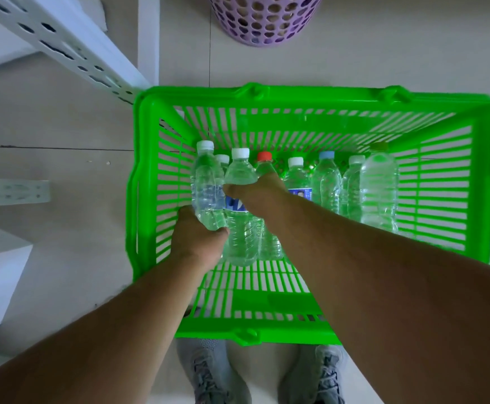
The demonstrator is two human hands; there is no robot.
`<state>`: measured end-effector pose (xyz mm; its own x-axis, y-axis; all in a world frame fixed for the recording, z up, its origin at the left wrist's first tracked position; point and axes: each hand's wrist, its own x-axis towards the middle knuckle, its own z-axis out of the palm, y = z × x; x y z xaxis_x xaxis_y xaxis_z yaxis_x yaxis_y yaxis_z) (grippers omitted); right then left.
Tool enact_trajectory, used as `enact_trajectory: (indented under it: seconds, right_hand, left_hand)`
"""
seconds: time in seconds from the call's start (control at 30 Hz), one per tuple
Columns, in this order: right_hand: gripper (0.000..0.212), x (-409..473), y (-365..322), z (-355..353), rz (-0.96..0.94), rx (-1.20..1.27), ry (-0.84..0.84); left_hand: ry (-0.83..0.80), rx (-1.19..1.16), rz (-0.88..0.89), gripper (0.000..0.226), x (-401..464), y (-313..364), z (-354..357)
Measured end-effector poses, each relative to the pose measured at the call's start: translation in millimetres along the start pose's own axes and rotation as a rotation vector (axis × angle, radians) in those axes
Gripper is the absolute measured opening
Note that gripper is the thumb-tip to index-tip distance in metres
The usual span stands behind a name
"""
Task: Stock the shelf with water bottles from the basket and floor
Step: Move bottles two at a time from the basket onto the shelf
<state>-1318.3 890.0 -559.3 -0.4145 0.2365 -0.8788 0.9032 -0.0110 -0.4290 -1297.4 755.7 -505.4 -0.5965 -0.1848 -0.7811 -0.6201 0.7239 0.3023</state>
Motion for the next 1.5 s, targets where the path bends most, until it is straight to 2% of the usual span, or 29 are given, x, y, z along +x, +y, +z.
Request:
enact_trajectory:
  seconds: [0.13,0.37,0.43,0.53,0.7,0.8,1.0,1.23,1.4,1.5]
  right_hand:
    - [0.075,-19.5,12.6,-11.5,-0.067,-0.020,0.053]
    - [0.035,-109.2,-25.3,-59.8,-0.275,-0.054,0.043]
    - [0.029,-147.7,-45.7,-78.5,-0.303,-0.049,0.056]
    - [0.007,-210.2,-74.9,-109.1,-0.354,-0.001,0.059]
    - [0.019,-333.4,-126.4,-146.4,-0.468,-0.006,0.106]
    - [0.014,-415.4,-155.4,-169.9,-0.537,-0.007,0.123]
    - [0.017,-578.0,-200.0,-197.7,-0.718,-0.038,0.171]
    - [0.020,-764.0,-225.2,-207.5,-0.916,-0.090,0.303]
    - [0.038,-863.5,-230.6,-213.2,-0.994,-0.057,0.364]
    - [0.028,-908.7,-233.0,-221.3,-1.040,-0.068,0.403]
  left_hand:
    - [-0.015,-0.126,-0.004,0.060,-8.6,1.0,-8.5]
    - [-0.087,-0.287,0.045,0.052,-82.0,31.0,-49.2]
    - [-0.111,-0.297,0.067,0.052,-111.3,42.9,-67.5]
    - [-0.143,-0.342,0.116,0.044,-165.1,63.9,-100.9]
    - [-0.213,-0.468,0.227,0.037,-278.6,103.0,-167.0]
    - [-0.256,-0.507,0.311,0.046,-346.8,118.2,-210.8]
    - [-0.256,-0.532,0.509,0.048,-471.1,131.7,-294.8]
    - [-0.149,-0.485,0.687,0.043,-617.5,123.3,-379.1]
    - [-0.058,-0.421,0.794,0.049,-692.0,113.1,-418.7]
    - [-0.043,-0.432,0.850,0.050,-722.6,110.9,-432.5]
